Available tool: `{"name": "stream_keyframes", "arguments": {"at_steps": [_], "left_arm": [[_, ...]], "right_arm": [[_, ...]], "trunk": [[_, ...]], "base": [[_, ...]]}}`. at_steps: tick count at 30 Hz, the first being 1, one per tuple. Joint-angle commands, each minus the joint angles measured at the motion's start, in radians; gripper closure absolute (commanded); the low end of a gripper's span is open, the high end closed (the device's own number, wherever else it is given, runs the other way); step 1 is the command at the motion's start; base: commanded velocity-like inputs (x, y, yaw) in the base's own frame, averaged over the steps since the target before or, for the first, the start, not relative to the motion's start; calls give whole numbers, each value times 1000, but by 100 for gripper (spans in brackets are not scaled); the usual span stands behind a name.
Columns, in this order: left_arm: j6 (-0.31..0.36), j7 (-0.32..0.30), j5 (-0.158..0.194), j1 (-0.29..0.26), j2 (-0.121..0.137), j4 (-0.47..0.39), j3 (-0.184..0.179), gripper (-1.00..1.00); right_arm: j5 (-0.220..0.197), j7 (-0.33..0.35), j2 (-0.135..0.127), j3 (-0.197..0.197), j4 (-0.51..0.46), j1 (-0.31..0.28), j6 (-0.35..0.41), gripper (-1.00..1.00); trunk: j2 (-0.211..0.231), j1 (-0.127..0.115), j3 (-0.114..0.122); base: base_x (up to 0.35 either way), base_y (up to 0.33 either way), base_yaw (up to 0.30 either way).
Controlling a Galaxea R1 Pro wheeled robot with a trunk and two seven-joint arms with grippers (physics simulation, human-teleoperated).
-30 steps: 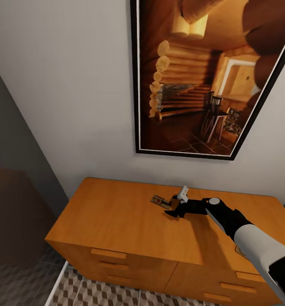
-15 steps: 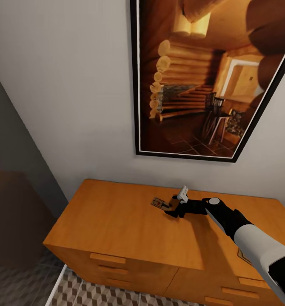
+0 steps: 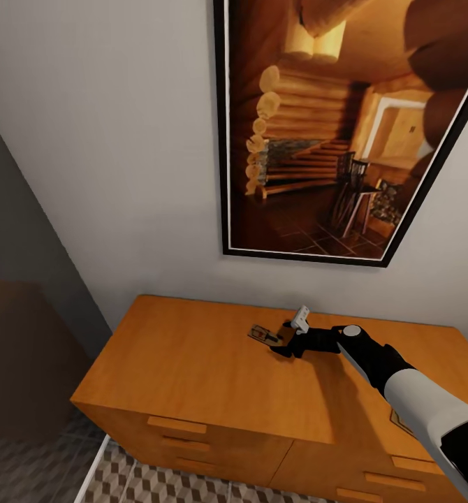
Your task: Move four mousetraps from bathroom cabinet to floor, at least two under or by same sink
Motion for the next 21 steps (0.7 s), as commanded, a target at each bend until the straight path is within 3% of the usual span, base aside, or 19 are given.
{"name": "stream_keyframes", "arguments": {"at_steps": [1,21], "left_arm": [[-6,-1,7,-1,-1,3,-9,-100],[-6,-1,7,-1,-1,3,-8,-100]], "right_arm": [[-10,-1,-1,8,1,-2,-4,-100],[-8,-4,0,8,30,-2,-4,-100]], "trunk": [[-2,1,-2],[-2,1,-2]], "base": [[0,0,0],[0,0,0]]}}
